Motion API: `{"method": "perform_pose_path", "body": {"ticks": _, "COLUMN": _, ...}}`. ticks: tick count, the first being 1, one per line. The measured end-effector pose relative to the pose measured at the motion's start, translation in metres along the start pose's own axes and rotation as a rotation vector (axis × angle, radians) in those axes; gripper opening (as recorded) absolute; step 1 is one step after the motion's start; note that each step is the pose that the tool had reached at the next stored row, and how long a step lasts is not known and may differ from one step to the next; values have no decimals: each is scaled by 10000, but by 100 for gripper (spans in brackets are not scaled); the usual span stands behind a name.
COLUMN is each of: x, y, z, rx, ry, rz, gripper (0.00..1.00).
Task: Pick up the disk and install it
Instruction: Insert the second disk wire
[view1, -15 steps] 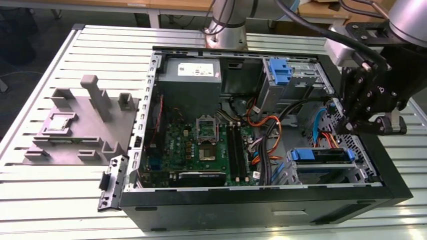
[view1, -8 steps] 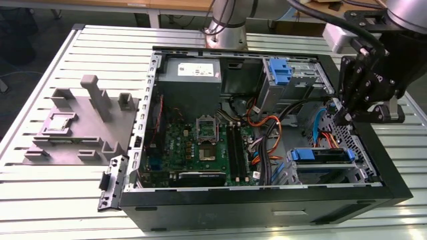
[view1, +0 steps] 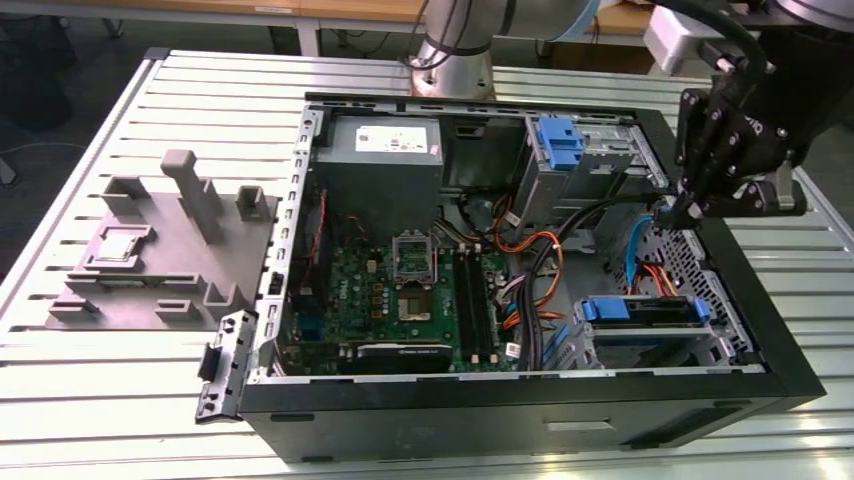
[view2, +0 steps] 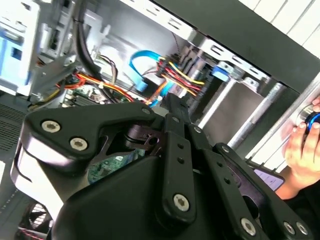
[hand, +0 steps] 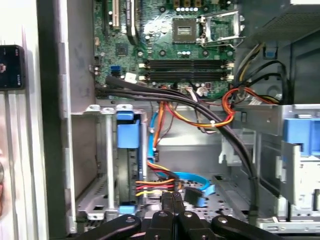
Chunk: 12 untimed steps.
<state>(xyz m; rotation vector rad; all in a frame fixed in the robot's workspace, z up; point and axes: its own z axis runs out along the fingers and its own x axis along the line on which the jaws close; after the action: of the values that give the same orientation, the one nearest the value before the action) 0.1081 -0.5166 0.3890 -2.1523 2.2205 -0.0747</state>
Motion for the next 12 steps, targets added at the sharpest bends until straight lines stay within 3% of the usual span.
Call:
{"method": "perform_pose_path", "body": {"ticks": 5, "x": -143, "y": 4, "z": 3, "rx": -1, "ry": 9, "rz": -2, "gripper": 10}}
{"method": "perform_pose_path", "body": {"ticks": 8, "x": -183, "y": 7, "z": 33, "rx": -22, "ry": 149, "rz": -11, "gripper": 10}}
{"method": "perform_pose_path", "body": {"ticks": 12, "x": -208, "y": 11, "z": 68, "rx": -25, "ry": 263, "rz": -19, "gripper": 10}}
